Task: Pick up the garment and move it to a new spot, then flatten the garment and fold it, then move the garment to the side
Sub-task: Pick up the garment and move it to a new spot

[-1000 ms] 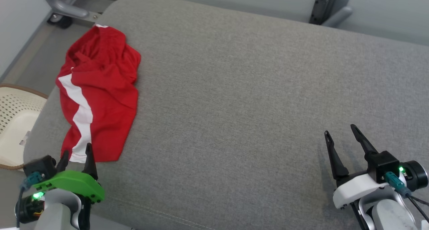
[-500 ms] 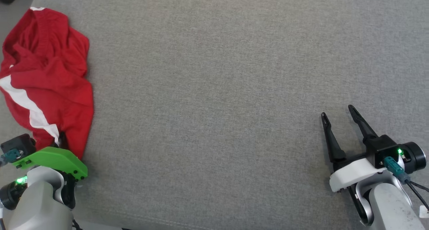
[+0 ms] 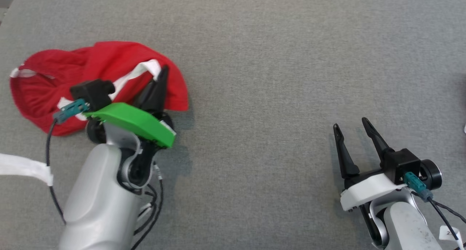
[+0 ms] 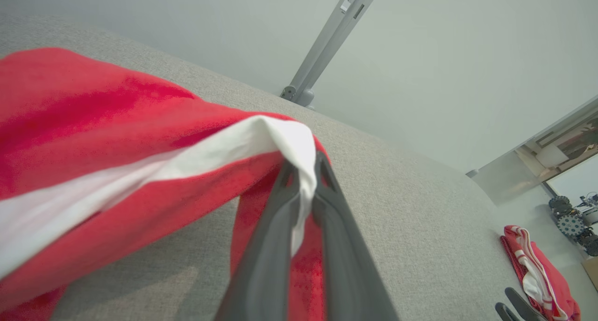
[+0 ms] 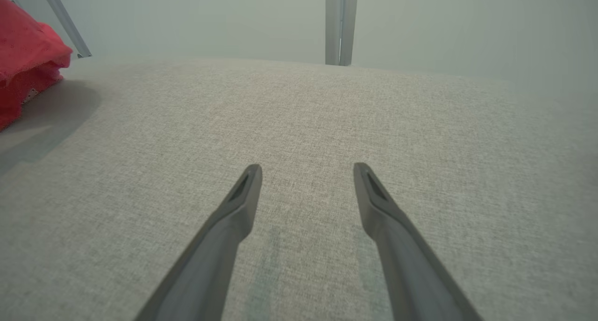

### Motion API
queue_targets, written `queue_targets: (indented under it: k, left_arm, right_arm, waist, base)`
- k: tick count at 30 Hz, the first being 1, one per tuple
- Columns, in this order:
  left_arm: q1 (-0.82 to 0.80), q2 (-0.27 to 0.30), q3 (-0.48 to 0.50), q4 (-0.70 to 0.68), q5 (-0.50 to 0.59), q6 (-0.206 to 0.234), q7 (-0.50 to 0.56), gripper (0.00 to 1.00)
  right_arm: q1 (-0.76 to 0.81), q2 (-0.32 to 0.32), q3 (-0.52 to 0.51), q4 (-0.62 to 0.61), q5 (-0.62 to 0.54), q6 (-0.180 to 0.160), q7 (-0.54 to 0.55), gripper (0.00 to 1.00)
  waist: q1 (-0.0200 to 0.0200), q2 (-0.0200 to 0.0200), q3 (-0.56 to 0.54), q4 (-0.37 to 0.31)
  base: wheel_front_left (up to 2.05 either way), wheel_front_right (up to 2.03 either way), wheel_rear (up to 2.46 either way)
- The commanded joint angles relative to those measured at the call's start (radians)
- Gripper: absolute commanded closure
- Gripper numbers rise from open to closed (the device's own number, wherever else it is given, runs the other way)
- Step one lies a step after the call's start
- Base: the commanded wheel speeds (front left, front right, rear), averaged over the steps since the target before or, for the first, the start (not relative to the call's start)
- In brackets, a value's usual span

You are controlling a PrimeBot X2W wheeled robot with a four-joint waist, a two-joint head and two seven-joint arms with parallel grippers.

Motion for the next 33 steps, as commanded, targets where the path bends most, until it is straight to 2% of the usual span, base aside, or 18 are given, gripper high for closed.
queue_targets:
  k: [1, 4, 6, 8, 11, 15, 17, 21, 22, 23, 24, 25, 29, 33]
  left_arm:
    - [-0.014, -0.025, -0.033, -0.068, -0.013, 0.001, 0.031, 1.00]
    - [-0.026, -0.047, -0.074, -0.146, -0.017, 0.018, 0.066, 1.00]
    - [-0.027, -0.066, -0.117, -0.210, -0.040, 0.051, 0.092, 1.00]
    - [-0.021, -0.075, -0.163, -0.257, -0.097, 0.094, 0.117, 1.00]
    - [-0.053, -0.081, -0.273, -0.312, -0.171, 0.182, 0.094, 1.00]
    - [-0.099, -0.077, -0.416, -0.283, -0.268, 0.292, 0.025, 1.00]
    - [-0.134, -0.079, -0.485, -0.253, -0.320, 0.326, -0.012, 1.00]
    - [-0.194, -0.077, -0.615, -0.162, -0.393, 0.361, -0.066, 1.00]
    - [-0.198, -0.077, -0.638, -0.132, -0.417, 0.369, -0.073, 0.87]
    - [-0.211, -0.077, -0.658, -0.101, -0.422, 0.375, -0.082, 0.65]
    - [-0.224, -0.078, -0.671, -0.070, -0.429, 0.378, -0.094, 0.38]
    - [-0.228, -0.078, -0.684, -0.042, -0.446, 0.379, -0.100, 0.00]
    - [-0.248, -0.078, -0.727, 0.038, -0.489, 0.364, -0.114, 0.00]
    - [-0.243, -0.079, -0.740, 0.025, -0.576, 0.342, -0.136, 0.00]
  right_arm:
    - [-0.005, 0.007, 0.002, -0.003, 0.008, -0.001, -0.003, 0.00]
    - [-0.011, 0.013, 0.003, -0.001, 0.015, -0.001, -0.003, 0.00]
    - [-0.018, 0.015, 0.004, 0.004, 0.023, -0.001, -0.003, 0.00]
    - [-0.025, 0.019, 0.006, 0.006, 0.031, -0.001, -0.003, 0.00]
    - [-0.038, 0.021, 0.016, 0.007, 0.055, -0.001, -0.003, 0.00]
    - [-0.059, 0.021, 0.023, 0.002, 0.095, -0.001, -0.003, 0.00]
    - [-0.068, 0.021, 0.027, 0.003, 0.116, -0.001, -0.003, 0.00]
    - [-0.073, 0.022, 0.040, 0.010, 0.142, -0.001, -0.003, 0.00]
    - [-0.074, 0.022, 0.045, 0.012, 0.147, -0.001, -0.003, 0.00]
    - [-0.075, 0.022, 0.048, 0.014, 0.152, -0.001, -0.003, 0.00]
    - [-0.077, 0.021, 0.051, 0.015, 0.155, -0.001, -0.003, 0.00]
    - [-0.079, 0.021, 0.050, 0.015, 0.160, -0.001, -0.003, 0.00]
    - [-0.076, 0.021, 0.042, 0.016, 0.159, -0.001, -0.003, 0.00]
    - [-0.067, 0.021, 0.022, 0.021, 0.139, -0.001, -0.003, 0.00]
  waist:
    - [-0.0001, 0.0040, -0.023, -0.076]
    - [-0.0001, 0.0040, -0.022, -0.116]
    - [-0.0001, 0.0040, -0.017, -0.157]
    - [-0.0001, 0.0040, -0.008, -0.203]
    - [-0.0001, 0.0040, 0.014, -0.273]
    - [-0.0001, 0.0040, 0.049, -0.353]
    - [-0.0001, 0.0040, 0.067, -0.387]
    - [-0.0001, 0.0040, 0.092, -0.429]
    - [-0.0001, 0.0040, 0.096, -0.436]
    - [-0.0001, 0.0040, 0.100, -0.442]
    - [-0.0001, 0.0040, 0.104, -0.448]
    - [-0.0001, 0.0040, 0.107, -0.452]
    - [-0.0001, 0.0040, 0.108, -0.451]
    - [-0.0001, 0.0040, 0.092, -0.432]
  base:
    - [0.00, 0.00, 0.00]
    - [0.00, 0.00, 0.00]
    - [0.00, 0.00, 0.00]
    - [0.00, 0.00, 0.00]
    - [0.00, 0.00, 0.00]
    - [0.00, 0.00, 0.00]
    - [0.00, 0.00, 0.00]
    - [0.00, 0.00, 0.00]
    - [0.00, 0.00, 0.00]
    - [0.00, 0.00, 0.00]
    - [0.00, 0.00, 0.00]
    - [0.00, 0.00, 0.00]
    - [0.00, 0.00, 0.00]
    - [0.00, 0.00, 0.00]
